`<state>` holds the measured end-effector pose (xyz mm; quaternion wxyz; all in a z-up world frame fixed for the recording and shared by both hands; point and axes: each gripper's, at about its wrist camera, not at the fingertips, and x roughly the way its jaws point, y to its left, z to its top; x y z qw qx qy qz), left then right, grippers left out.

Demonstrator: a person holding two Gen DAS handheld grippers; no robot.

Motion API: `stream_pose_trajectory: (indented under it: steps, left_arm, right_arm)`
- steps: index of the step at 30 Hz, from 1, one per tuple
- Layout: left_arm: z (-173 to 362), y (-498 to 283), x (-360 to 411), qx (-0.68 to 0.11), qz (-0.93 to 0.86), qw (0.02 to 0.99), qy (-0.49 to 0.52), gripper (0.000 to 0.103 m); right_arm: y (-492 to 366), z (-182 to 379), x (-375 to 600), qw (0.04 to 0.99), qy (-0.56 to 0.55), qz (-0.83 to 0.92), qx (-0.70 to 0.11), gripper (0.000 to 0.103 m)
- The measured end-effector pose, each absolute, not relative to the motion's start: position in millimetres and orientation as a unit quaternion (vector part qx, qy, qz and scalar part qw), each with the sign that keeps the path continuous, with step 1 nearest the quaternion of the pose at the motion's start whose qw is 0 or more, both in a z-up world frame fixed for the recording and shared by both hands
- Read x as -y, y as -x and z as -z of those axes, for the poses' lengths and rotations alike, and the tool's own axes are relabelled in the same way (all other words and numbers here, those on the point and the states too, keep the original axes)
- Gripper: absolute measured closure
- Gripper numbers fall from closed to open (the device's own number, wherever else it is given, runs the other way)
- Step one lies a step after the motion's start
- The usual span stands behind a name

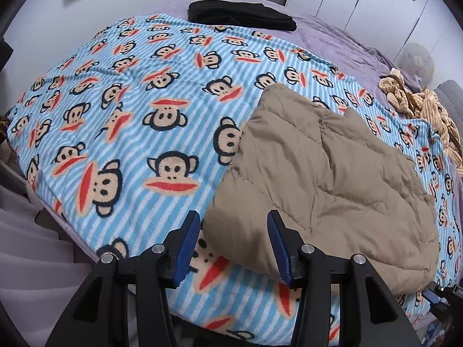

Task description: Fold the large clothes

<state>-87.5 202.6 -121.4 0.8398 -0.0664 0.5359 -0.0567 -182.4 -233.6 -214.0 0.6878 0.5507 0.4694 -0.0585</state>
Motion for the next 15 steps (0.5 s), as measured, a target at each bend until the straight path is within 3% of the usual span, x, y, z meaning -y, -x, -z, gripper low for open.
stream_pose_trajectory:
  steps: [3,8,10,15]
  left_arm:
    - [140,76,-190,-0.561,0.077,0.823,0.048,0.053]
    - [185,73,-173,-0.615,0.088,0.784,0.0,0.053]
    - [186,75,-175,-0.618,0.092,0.781,-0.004,0.048]
    - [172,88,-182,-0.625,0.103,0.774,-0.011,0.047]
  right_arm:
    - [182,194,220,0.719,-0.494,0.048,-0.486,0.072]
    - [171,188,196,0.72,-0.492,0.037,-0.488,0.072]
    - [176,187,180,0.721,-0.486,0.029,-0.493,0.072]
    - [179,172,143,0.718,-0.469,0.021,-0.514,0.072]
